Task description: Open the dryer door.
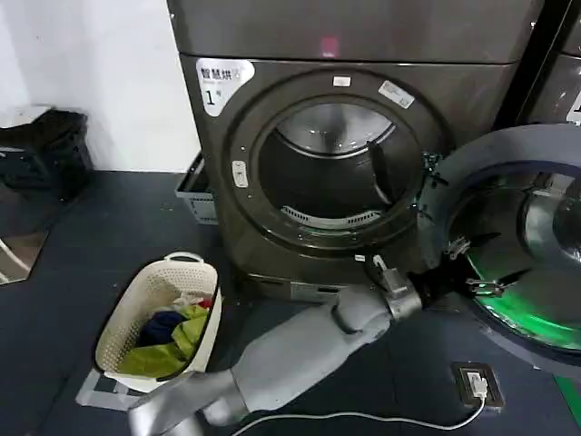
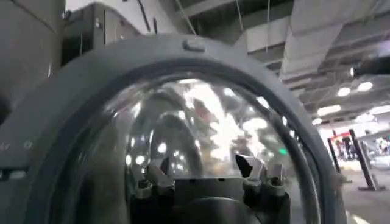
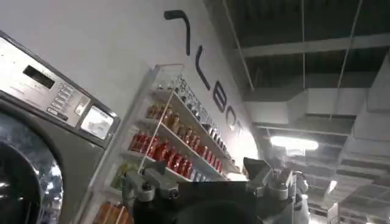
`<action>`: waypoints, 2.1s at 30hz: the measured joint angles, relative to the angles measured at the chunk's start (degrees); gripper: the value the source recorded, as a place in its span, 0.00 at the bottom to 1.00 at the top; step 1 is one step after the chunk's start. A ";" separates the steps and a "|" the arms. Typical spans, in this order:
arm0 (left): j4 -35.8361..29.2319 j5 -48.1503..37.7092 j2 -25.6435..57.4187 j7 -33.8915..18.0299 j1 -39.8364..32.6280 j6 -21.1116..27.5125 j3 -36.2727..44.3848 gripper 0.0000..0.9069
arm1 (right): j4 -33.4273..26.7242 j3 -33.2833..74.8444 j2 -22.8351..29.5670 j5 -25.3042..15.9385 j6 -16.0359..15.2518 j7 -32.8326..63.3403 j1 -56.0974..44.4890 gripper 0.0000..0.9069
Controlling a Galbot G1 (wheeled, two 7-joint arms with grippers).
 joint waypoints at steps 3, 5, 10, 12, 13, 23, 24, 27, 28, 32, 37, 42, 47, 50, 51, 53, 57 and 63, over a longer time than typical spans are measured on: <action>-1.58 -1.65 0.00 -0.16 0.68 -2.21 0.29 1.00 | 0.00 0.17 -0.24 0.09 0.00 -0.06 -0.10 1.00; -3.14 -3.74 1.00 -0.28 1.28 -2.46 0.27 1.00 | -0.04 0.44 -0.45 0.11 -0.01 -0.09 -0.14 1.00; -7.15 -6.89 7.73 -1.44 2.43 -3.09 -0.05 1.00 | 0.22 1.00 -0.78 0.05 -0.06 -0.29 -0.15 1.00; -9.19 -6.97 10.46 -1.49 3.05 -3.25 -0.36 1.00 | 0.39 1.65 -0.95 -0.05 -0.09 -0.49 -0.48 1.00; -10.52 -6.98 11.96 -1.61 3.37 -3.20 -0.54 1.00 | 0.45 2.04 -1.04 -0.06 -0.11 -0.49 -0.66 1.00; -23.51 -6.83 29.64 -1.80 5.85 -1.44 -1.44 1.00 | 1.03 6.68 -1.32 -2.04 0.08 -0.17 -1.92 1.00; -24.48 -6.73 31.50 -1.80 6.17 -1.17 -1.70 1.00 | 1.03 7.12 -1.30 -2.41 0.12 -0.09 -1.98 1.00; -27.36 -6.20 37.30 -1.83 7.56 -0.37 -2.47 1.00 | 0.99 8.35 -1.40 -3.39 0.14 0.26 -2.03 1.00; -28.32 -6.21 39.49 -2.04 8.13 0.41 -2.86 1.00 | 0.94 8.60 -1.47 -3.72 0.15 0.34 -1.98 1.00; -30.59 -5.49 47.04 -2.35 10.28 3.80 -4.19 1.00 | 0.49 9.10 -1.67 -4.16 0.22 0.53 -1.35 1.00; -32.37 -5.20 55.25 -0.82 13.54 8.11 -6.77 1.00 | -0.16 8.47 -2.16 -4.17 0.33 0.48 -0.60 1.00; -35.15 -4.91 62.57 2.88 18.12 13.73 -11.48 1.00 | -0.88 8.17 -2.94 -4.20 0.33 0.36 0.11 1.00; -37.72 -5.18 69.76 5.48 20.83 16.59 -15.60 1.00 | -0.79 7.79 -3.27 -4.20 0.22 0.20 0.76 1.00; -38.17 -4.87 74.03 6.15 21.08 17.19 -16.56 1.00 | -0.93 7.80 -3.57 -4.19 0.20 0.19 0.89 1.00; -38.47 -4.75 75.57 6.98 21.22 17.35 -16.61 1.00 | -0.95 7.85 -3.65 -4.19 0.07 0.19 0.94 1.00; -39.20 -3.71 78.47 7.86 21.53 17.61 -16.65 1.00 | -0.96 7.88 -3.65 -4.19 -0.06 0.18 1.02 1.00; -39.89 -0.89 83.14 9.35 22.34 20.06 -16.86 1.00 | -0.87 7.68 -3.44 -4.16 -0.07 0.15 1.20 1.00; -37.87 3.05 87.73 11.72 22.57 23.98 -17.81 1.00 | -0.84 7.62 -3.35 -4.17 -0.02 0.05 0.92 1.00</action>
